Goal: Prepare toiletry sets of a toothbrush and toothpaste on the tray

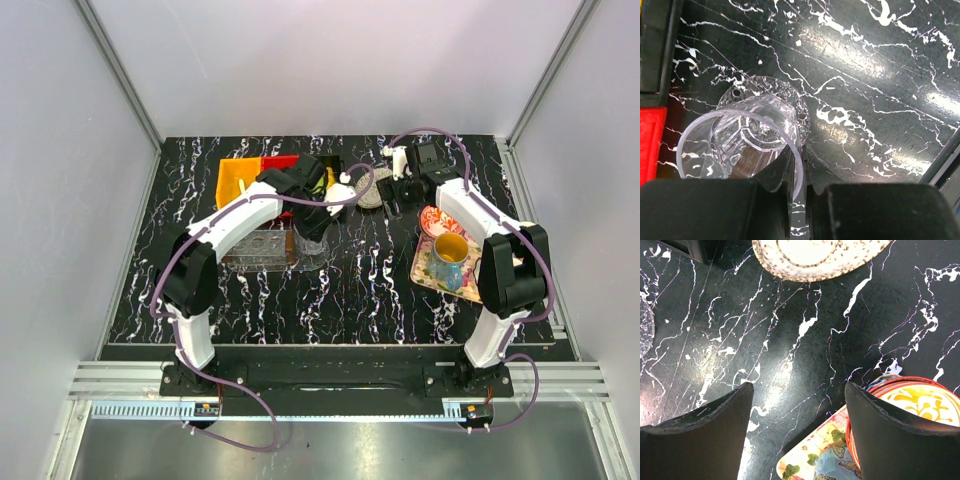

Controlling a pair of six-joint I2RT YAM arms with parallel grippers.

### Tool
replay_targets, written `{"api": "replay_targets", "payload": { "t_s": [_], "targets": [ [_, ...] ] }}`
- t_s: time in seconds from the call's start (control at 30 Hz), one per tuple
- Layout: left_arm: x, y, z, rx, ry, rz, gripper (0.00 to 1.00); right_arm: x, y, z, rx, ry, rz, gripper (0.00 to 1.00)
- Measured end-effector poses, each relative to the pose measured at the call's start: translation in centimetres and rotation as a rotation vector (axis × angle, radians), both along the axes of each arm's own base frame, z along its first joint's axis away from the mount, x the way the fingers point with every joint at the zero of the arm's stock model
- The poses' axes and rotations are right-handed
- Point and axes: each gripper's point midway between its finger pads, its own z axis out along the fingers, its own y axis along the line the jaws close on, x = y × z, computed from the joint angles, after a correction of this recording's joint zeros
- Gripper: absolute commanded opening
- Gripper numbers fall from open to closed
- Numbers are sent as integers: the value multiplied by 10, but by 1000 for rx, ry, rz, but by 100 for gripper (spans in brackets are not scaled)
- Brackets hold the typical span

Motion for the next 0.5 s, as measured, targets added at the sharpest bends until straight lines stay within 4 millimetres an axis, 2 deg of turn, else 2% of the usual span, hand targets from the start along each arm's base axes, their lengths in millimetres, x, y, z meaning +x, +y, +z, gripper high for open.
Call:
{"api": "replay_targets", "payload": {
  "t_s": [0.23,0.5],
  "targets": [
    [-5,6,-7,23,-17,13,0,-1,0,-1,0,4,1,79],
    [-4,3,-12,19,-41,17,0,-1,0,-1,1,4,1,79]
  ]
}}
